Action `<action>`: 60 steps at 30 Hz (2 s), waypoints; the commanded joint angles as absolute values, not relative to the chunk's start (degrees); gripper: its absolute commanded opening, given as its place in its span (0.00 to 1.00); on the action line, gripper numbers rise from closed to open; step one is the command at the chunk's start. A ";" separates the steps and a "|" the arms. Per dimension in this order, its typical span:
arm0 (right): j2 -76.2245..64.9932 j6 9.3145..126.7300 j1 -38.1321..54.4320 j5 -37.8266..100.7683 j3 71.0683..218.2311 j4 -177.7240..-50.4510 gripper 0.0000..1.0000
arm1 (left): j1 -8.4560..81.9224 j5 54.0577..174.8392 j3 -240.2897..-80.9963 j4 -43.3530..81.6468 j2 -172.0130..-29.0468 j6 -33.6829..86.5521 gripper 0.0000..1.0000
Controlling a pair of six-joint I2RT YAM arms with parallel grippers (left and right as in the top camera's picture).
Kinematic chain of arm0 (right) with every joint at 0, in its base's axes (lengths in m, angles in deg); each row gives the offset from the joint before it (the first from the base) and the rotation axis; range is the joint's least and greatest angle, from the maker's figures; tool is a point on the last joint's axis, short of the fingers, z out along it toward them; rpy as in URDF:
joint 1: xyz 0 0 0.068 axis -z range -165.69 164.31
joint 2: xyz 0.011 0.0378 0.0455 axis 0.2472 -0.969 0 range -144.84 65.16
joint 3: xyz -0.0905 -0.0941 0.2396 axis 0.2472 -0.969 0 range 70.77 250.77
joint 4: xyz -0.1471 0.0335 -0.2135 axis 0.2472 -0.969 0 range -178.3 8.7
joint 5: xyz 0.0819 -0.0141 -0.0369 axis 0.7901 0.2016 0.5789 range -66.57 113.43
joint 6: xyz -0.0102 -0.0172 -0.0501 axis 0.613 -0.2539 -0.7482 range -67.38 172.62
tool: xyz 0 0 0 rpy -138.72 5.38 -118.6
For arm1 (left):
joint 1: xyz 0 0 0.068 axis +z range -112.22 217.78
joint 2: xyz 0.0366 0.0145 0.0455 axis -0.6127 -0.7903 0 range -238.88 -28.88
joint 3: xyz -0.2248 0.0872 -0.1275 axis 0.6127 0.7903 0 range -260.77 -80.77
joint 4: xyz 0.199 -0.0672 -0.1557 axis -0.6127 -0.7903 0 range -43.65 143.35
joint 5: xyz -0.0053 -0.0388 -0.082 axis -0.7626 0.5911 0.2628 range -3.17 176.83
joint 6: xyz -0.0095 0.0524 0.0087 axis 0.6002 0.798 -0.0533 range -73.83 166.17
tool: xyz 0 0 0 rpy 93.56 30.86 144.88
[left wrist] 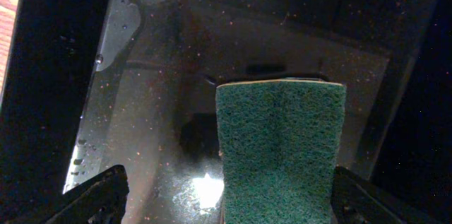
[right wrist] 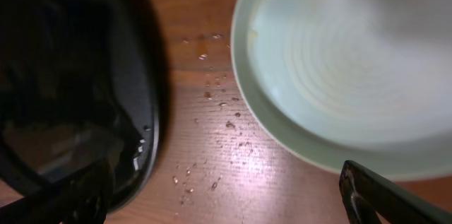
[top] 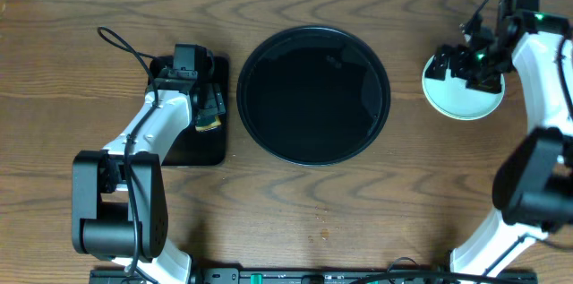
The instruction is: Clean dirty plates on tray and stack at the side
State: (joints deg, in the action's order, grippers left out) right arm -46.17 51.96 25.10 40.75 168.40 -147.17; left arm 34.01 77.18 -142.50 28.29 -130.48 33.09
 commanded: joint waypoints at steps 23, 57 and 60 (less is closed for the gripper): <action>33.26 35.28 9.63 29.65 158.19 -142.34 0.99 | 34.23 76.05 -142.22 28.36 -129.24 33.64 0.90; 64.86 32.44 12.95 39.53 71.05 -76.92 0.99 | 34.23 76.05 -142.22 28.34 -129.24 33.64 0.90; 64.86 33.25 12.95 36.71 71.07 -74.87 0.99 | 34.23 76.05 -142.22 28.34 -129.24 33.64 0.90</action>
